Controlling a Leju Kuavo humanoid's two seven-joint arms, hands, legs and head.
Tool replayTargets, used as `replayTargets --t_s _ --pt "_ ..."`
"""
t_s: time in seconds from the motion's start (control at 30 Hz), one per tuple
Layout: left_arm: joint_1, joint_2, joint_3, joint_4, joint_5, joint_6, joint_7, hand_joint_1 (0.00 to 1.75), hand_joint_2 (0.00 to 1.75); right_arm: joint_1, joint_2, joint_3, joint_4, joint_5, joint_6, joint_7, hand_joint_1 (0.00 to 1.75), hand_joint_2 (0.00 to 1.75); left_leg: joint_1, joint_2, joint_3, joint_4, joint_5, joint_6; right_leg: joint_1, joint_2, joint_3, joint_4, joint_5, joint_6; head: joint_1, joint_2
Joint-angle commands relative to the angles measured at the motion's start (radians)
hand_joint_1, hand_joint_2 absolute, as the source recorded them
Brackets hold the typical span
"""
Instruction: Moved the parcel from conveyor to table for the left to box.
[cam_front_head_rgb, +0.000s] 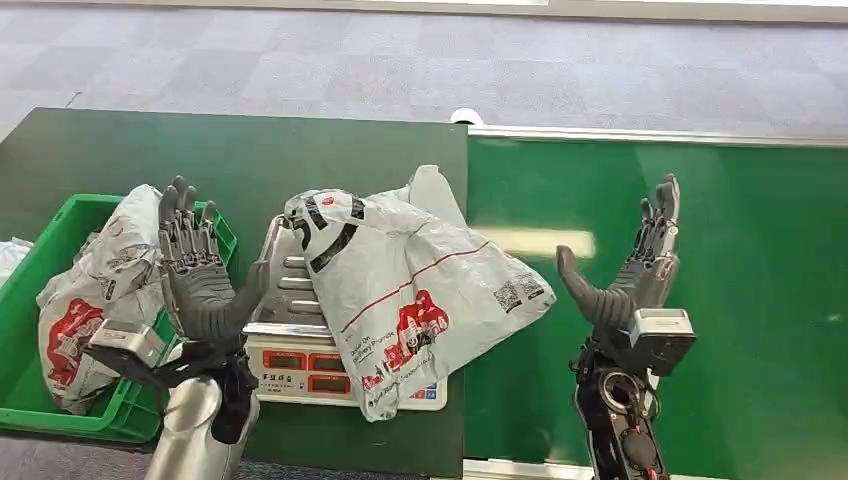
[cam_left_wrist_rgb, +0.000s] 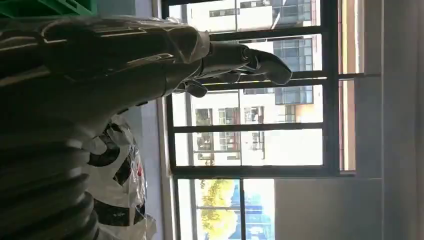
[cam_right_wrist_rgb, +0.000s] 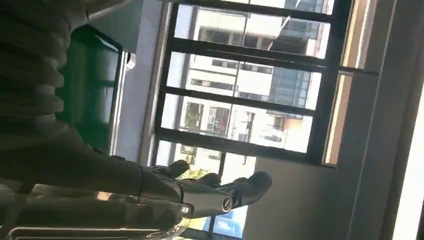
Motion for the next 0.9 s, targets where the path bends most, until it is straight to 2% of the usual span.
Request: replayTargets --t_s 0.03,0.13,0.27,0.37,0.47,0.63,0.7,0.87,0.9 --pt "-0.013 0.042 -0.103 -0.052 -0.031 -0.027 0.002 0.0 1.75 0.099 0.046 -0.139 -0.04 -0.041 0.044 0.011 0.0 1.75 0.001 -0.003 0.001 -0.001 0.0 0.001 0.001 -0.004 0.002 -0.001 -0.001 -0.002 0.0 0.0" --pt "-0.037 0.087 -0.198 -0.054 -0.077 0.002 0.002 0.0 1.75 0.113 0.057 -0.151 -0.027 -0.03 0.082 0.027 0.0 1.75 0.0 -0.003 0.002 -0.001 0.0 0.001 0.001 -0.004 0.003 -0.001 -0.001 -0.002 0.0 0.0" --pt "-0.043 0.1 -0.222 -0.047 -0.09 0.005 0.002 0.0 1.75 0.112 0.06 -0.149 -0.015 -0.029 0.088 0.028 0.0 1.75 0.0 -0.002 0.001 -0.001 0.0 0.001 0.0 -0.002 0.001 0.0 0.0 -0.002 0.0 0.0" --pt "-0.092 0.139 -0.313 0.079 -0.192 -0.015 0.002 0.0 1.75 0.119 0.069 -0.157 0.023 -0.024 0.109 0.048 0.0 1.75 0.0 -0.002 0.002 -0.001 0.001 0.001 0.0 -0.003 0.002 -0.001 0.0 -0.002 0.0 0.0" --pt "-0.149 0.102 -0.323 0.265 -0.359 -0.058 0.013 0.0 1.75 0.132 0.076 -0.144 0.078 0.003 0.135 0.061 0.0 1.75 0.0 -0.005 0.004 -0.003 0.002 0.001 0.0 -0.006 0.005 -0.003 0.0 -0.002 0.0 0.0" --pt "-0.256 0.057 -0.381 0.47 -0.572 -0.239 0.167 0.0 1.75 0.09 0.098 -0.123 0.153 0.034 0.178 0.067 0.0 1.75 0.0 -0.003 0.003 -0.002 0.001 0.001 0.001 -0.004 0.004 -0.002 0.0 -0.002 0.0 0.0" --pt "-0.27 0.045 -0.384 0.514 -0.581 -0.301 0.192 0.0 1.75 0.085 0.099 -0.125 0.159 0.037 0.185 0.07 0.0 1.75 0.0 -0.002 0.003 -0.001 0.001 0.001 0.001 -0.003 0.004 -0.002 0.0 -0.001 0.0 0.0" --pt "-0.269 0.044 -0.378 0.519 -0.582 -0.302 0.192 0.0 1.75 0.085 0.099 -0.126 0.156 0.038 0.187 0.072 0.0 1.75 0.0 0.0 0.003 -0.001 0.0 0.001 0.0 -0.002 0.003 -0.002 0.0 -0.002 0.0 0.0" --pt "-0.27 0.044 -0.371 0.524 -0.564 -0.367 0.21 0.0 1.75 0.086 0.1 -0.129 0.156 0.041 0.195 0.078 0.0 1.75 0.0 -0.001 0.006 -0.003 0.0 0.003 0.001 -0.002 0.006 -0.003 0.0 -0.004 0.0 0.0"
